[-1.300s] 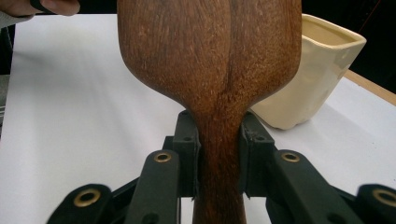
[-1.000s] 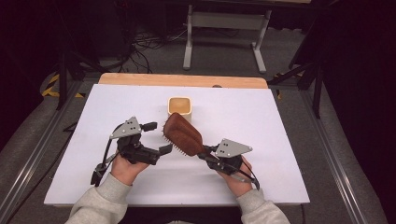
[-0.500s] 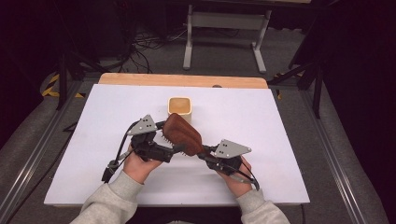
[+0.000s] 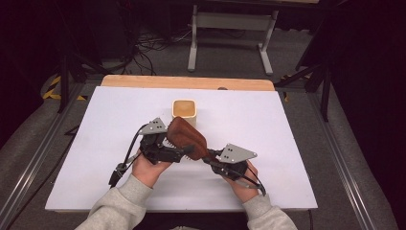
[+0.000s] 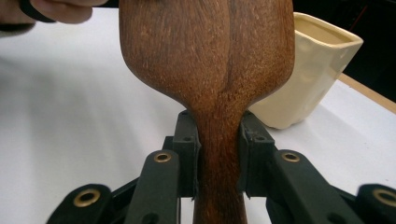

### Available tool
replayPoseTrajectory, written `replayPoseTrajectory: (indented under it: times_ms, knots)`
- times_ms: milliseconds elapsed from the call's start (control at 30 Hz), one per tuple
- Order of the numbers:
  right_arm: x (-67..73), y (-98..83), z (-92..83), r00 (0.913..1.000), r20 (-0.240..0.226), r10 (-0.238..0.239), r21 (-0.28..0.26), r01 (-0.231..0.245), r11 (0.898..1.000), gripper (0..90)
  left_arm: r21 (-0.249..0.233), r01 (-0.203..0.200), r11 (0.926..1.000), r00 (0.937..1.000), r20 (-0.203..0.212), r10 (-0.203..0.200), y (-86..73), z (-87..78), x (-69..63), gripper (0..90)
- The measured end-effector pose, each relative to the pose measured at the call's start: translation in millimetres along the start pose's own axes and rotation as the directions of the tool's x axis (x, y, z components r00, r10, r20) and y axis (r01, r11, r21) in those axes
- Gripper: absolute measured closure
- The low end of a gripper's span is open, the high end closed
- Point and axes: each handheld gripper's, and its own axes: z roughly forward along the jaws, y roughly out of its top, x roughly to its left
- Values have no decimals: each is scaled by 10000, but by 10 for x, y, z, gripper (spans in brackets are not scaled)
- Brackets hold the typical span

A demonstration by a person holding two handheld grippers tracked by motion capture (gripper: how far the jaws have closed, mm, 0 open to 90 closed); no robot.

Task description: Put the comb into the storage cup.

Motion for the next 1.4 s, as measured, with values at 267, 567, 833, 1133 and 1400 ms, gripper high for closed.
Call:
replayPoseTrajectory:
  times_ms: [267, 567, 833, 1133, 1400]
  knots:
    - [29, -9, 28, 9996, 62, -276, 218, 274, 9994, 719, -145, 163, 9998, 9990, 410, -157, 25, -76, -17, 358]
    - [55, -18, 57, 9982, 86, -597, 479, 592, 9971, 714, -144, -460, 9988, 9959, 767, 469, 57, -110, -122, 504]
    - [56, -15, 51, 9978, 25, -657, 413, 655, 9970, 713, -137, -536, 9985, 9920, 1133, 548, 79, -121, -128, 557]
    - [42, -4, 41, 9977, -195, -654, 277, 659, 9974, 696, -182, -687, 9975, 9913, 1114, 703, 130, -138, -185, 587]
    - [-35, 8, -53, 9993, -289, -238, -263, 230, 9994, 494, -355, -1010, 9943, 9916, 774, 1035, 270, -230, -183, 590]
